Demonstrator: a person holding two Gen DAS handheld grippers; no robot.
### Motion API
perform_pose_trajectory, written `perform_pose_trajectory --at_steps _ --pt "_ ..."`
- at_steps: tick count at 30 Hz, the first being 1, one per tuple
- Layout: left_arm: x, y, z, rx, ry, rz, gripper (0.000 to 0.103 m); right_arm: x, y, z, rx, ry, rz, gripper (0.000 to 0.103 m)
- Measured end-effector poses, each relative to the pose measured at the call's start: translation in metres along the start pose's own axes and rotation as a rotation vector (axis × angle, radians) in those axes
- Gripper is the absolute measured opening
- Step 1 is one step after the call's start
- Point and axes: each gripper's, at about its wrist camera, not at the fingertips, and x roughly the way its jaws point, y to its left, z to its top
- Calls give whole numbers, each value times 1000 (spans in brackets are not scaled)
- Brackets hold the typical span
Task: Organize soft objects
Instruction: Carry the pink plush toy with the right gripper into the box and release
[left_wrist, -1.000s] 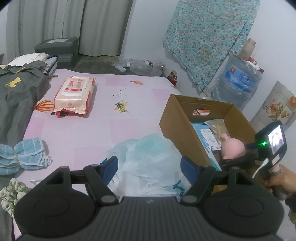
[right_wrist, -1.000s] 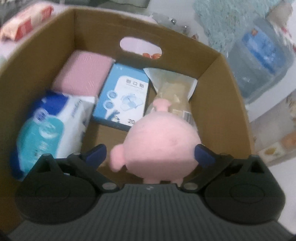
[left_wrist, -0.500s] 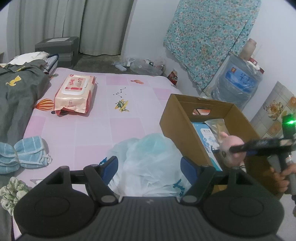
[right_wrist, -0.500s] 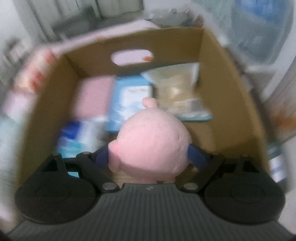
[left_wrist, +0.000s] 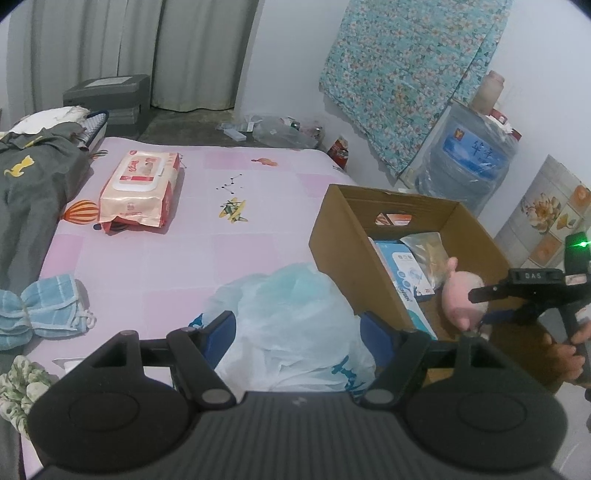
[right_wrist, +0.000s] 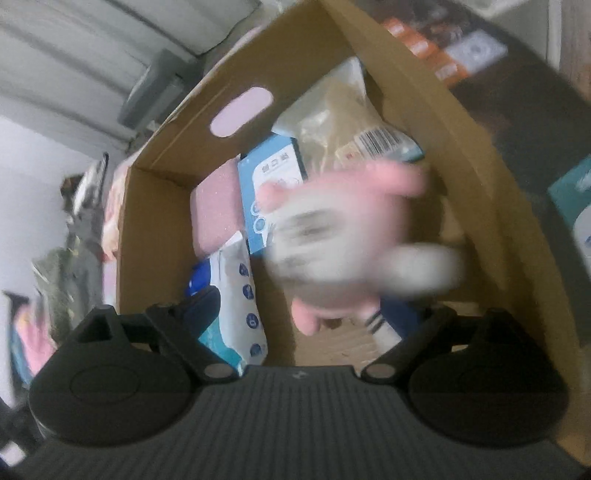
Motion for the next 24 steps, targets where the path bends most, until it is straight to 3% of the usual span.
perform_pose_trajectory --at_steps 4,7,14,18,22,24 --pt "-1 -3 -1 7 -1 0 75 -11 30 -4 -157 -81 -89 95" --pt "-2 -4 -1 9 -4 0 75 -13 47 -7 -272 -121 -215 96" --pt "-3 -4 -1 7 0 3 75 15 77 -5 -519 -141 -408 97" --pt "-6 -1 -1 8 -3 8 75 44 73 4 -540 -72 -458 98" --pt "-7 2 -1 2 -7 12 75 52 73 5 -566 -62 -506 96" --pt "-7 2 -1 -2 -6 10 75 51 73 5 -564 -79 -530 83"
